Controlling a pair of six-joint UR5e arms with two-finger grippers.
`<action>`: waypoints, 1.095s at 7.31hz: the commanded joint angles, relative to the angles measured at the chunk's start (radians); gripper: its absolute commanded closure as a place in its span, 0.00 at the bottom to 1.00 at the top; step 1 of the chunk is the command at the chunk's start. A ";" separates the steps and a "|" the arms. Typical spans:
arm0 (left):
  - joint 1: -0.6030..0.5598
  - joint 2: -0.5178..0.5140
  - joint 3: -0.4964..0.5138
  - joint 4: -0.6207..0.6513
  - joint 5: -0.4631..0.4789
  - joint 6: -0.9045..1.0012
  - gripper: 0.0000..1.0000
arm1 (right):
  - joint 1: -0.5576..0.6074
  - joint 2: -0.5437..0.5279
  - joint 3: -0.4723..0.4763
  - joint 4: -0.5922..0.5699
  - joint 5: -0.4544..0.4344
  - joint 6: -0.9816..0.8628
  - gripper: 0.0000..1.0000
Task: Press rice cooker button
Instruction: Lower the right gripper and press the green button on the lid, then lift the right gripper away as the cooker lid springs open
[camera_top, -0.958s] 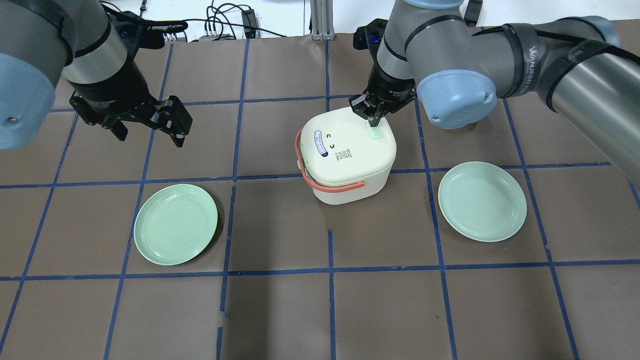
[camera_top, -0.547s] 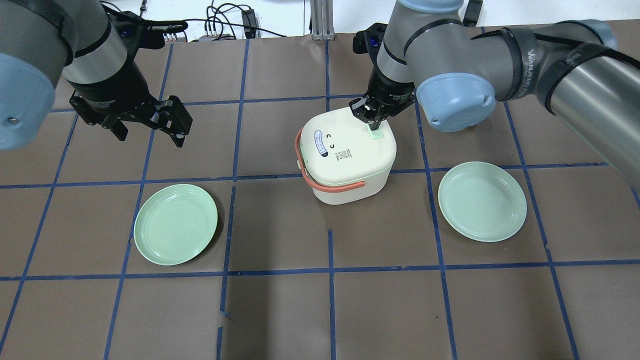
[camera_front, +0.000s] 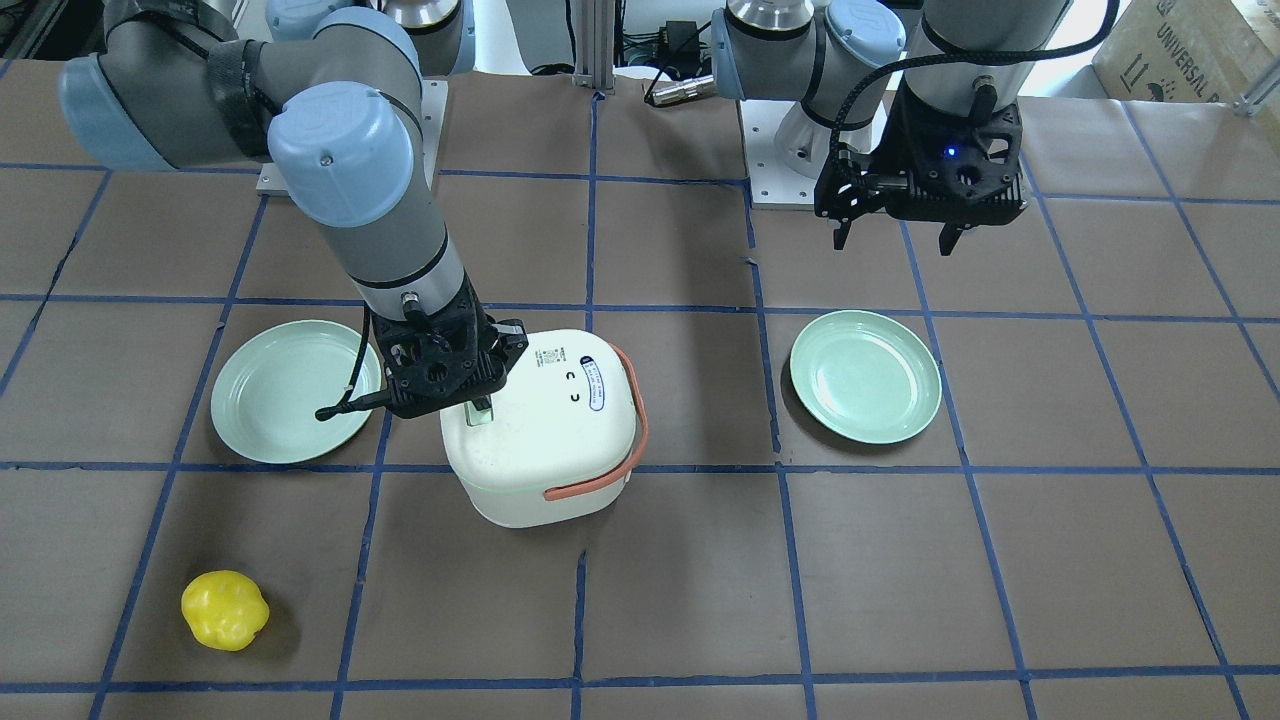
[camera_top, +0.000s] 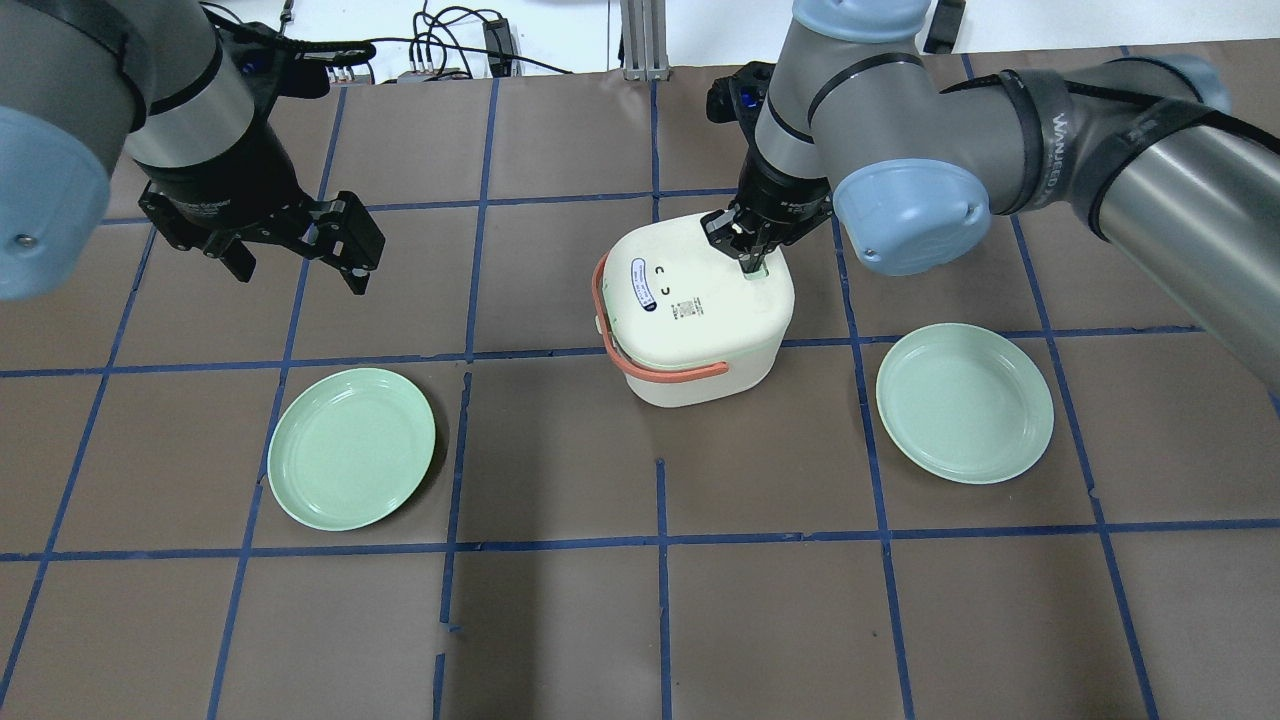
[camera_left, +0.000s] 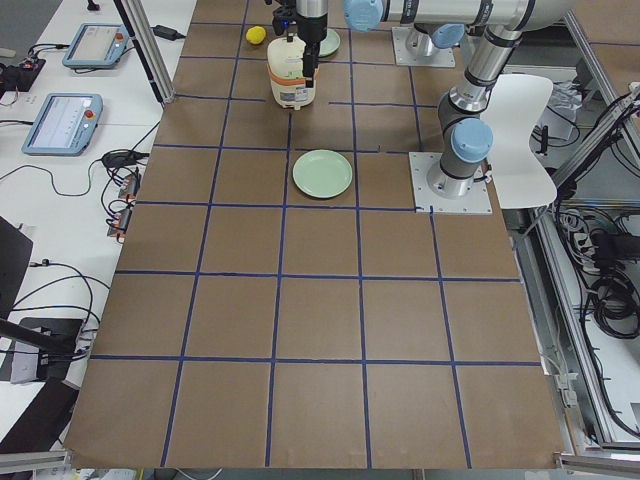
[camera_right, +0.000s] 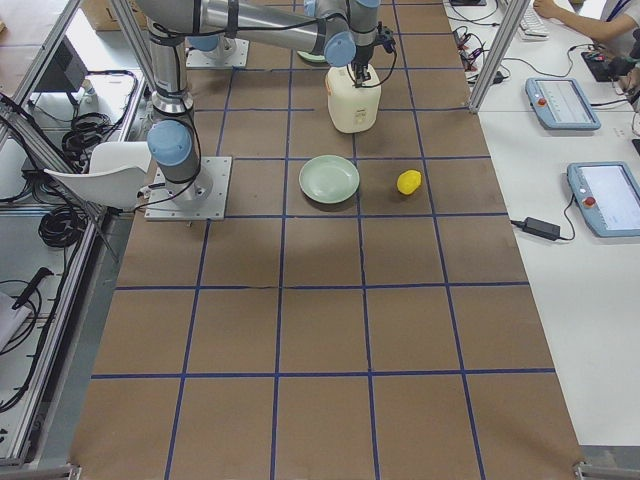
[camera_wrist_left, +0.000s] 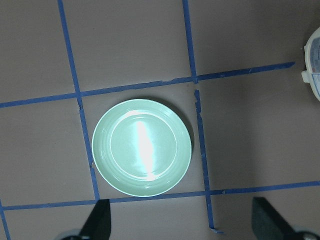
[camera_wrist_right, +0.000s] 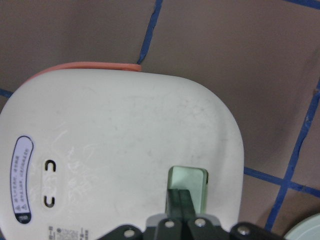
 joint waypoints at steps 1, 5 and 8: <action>0.000 0.000 0.000 0.000 0.000 0.000 0.00 | 0.000 0.000 -0.007 -0.001 0.001 0.000 1.00; 0.000 0.000 0.000 0.000 0.000 0.000 0.00 | -0.002 -0.008 -0.160 0.196 0.001 -0.004 0.99; 0.000 0.000 0.000 0.000 0.000 0.000 0.00 | 0.000 -0.013 -0.257 0.274 -0.071 0.011 0.00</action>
